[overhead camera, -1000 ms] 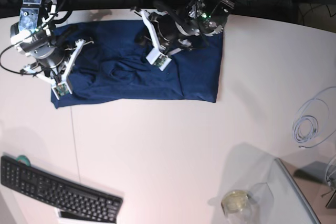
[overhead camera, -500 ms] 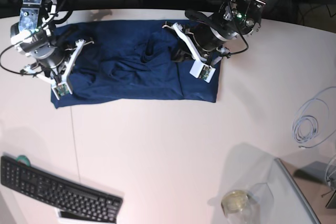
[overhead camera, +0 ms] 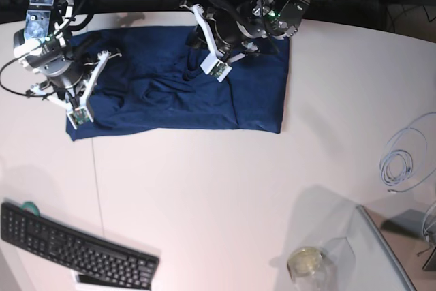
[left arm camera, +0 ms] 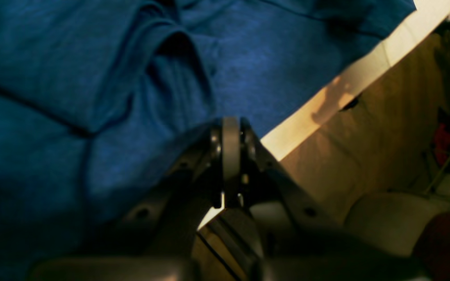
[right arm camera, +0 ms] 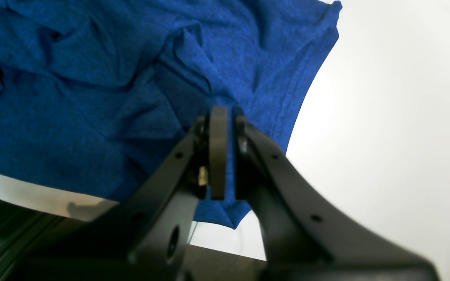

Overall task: Layout the t-shirt on the table in an organized manner, then fold the t-shirt properly
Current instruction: 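Push and tuck the folded fabric with the left gripper, then withdraw the left gripper and move the right gripper to the shirt's middle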

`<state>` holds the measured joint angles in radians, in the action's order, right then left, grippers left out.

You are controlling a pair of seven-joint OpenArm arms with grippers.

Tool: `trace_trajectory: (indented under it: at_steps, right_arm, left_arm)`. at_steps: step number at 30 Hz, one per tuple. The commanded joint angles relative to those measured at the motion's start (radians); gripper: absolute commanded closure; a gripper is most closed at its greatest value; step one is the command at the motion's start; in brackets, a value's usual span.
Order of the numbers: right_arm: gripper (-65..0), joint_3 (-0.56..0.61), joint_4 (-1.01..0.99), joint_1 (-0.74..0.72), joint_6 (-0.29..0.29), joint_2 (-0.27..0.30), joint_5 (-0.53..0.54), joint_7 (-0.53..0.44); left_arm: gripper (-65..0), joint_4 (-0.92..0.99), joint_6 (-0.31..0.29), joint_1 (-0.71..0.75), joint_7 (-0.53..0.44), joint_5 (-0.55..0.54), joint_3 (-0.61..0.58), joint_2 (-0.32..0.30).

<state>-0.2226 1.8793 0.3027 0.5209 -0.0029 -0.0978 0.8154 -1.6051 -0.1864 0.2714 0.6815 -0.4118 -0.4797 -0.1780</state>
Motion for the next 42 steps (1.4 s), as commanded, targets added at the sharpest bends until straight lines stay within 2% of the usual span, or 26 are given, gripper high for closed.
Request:
trace_trajectory:
  at_steps: [1,6,8,12,17,18,21,24,27,28,31,33,36,38,42]
  right_arm:
    - [-2.4,-0.004,0.021,-0.006,0.002,0.004,0.005,-0.014]
    - [-2.4,0.005,0.021,-0.006,0.003,0.004,0.005,-0.015]
    - [-2.4,0.007,0.022,-0.003,0.021,0.004,0.005,-0.017]
    - [-2.3,0.019,0.067,0.029,0.167,-0.006,0.005,-0.018]
    - [-1.7,0.167,0.104,0.062,0.177,-0.013,0.005,-0.02]
    - [-0.6,0.21,0.099,0.065,0.177,-0.013,0.003,-0.02]
    - [0.0,0.374,0.088,0.065,0.177,-0.006,-0.001,-0.018]
    - [0.0,0.526,0.087,0.048,0.177,0.034,-0.001,-0.015]
    - [0.0,0.642,0.036,0.005,0.177,0.031,-0.001,-0.018]
    - [0.0,0.67,0.003,-0.021,0.155,0.021,-0.001,-0.02]
    - [0.0,0.78,-0.126,-0.113,-0.012,0.01,-0.001,-0.021]
    - [0.0,0.836,-0.175,-0.158,-0.087,0.008,0.0,-0.034]
    - [0.0,0.865,-0.229,-0.196,-0.183,0.004,0.0,-0.057]
    - [0.0,0.892,-0.261,-0.208,-0.235,-0.007,0.002,-0.06]
    - [0.0,0.911,-0.314,-0.211,-0.311,-0.022,0.002,-0.061]
  left_arm:
    - [0.0,-0.018,-0.008,-0.004,-0.015,-0.014,-0.012,0.004]
    - [0.0,-0.097,-0.008,0.001,-0.018,-0.016,-0.011,0.002]
    - [0.0,-0.169,-0.008,0.027,-0.016,-0.016,0.04,-0.015]
    - [0.0,-0.248,-0.009,0.105,-0.018,-0.014,0.284,-0.042]
    - [0.0,-0.229,-0.02,0.197,-0.023,-0.014,0.651,-0.051]
    - [0.0,-0.226,-0.04,0.207,-0.023,-0.014,0.712,-0.05]
    - [0.0,-0.172,-0.154,0.22,-0.023,-0.014,0.889,-0.044]
    - [0.0,-0.093,-0.235,0.2,-0.023,-0.012,0.962,-0.027]
    - [0.0,-0.013,-0.295,0.18,-0.027,-0.008,1.028,-0.002]
    - [0.0,0.005,-0.319,0.179,-0.046,-0.008,1.051,-0.001]
    - [0.0,0.061,-0.385,0.203,-0.154,-0.008,1.11,0.001]
    - [0.0,0.085,-0.408,0.223,-0.213,-0.008,1.122,-0.002]
    - [0.0,0.093,-0.462,0.246,-0.262,-0.006,1.116,-0.002]
    - [0.0,0.093,-0.491,0.245,-0.262,-0.008,1.116,0.001]
    - [0.0,0.065,-0.503,0.226,-0.26,-0.006,1.106,0.068]
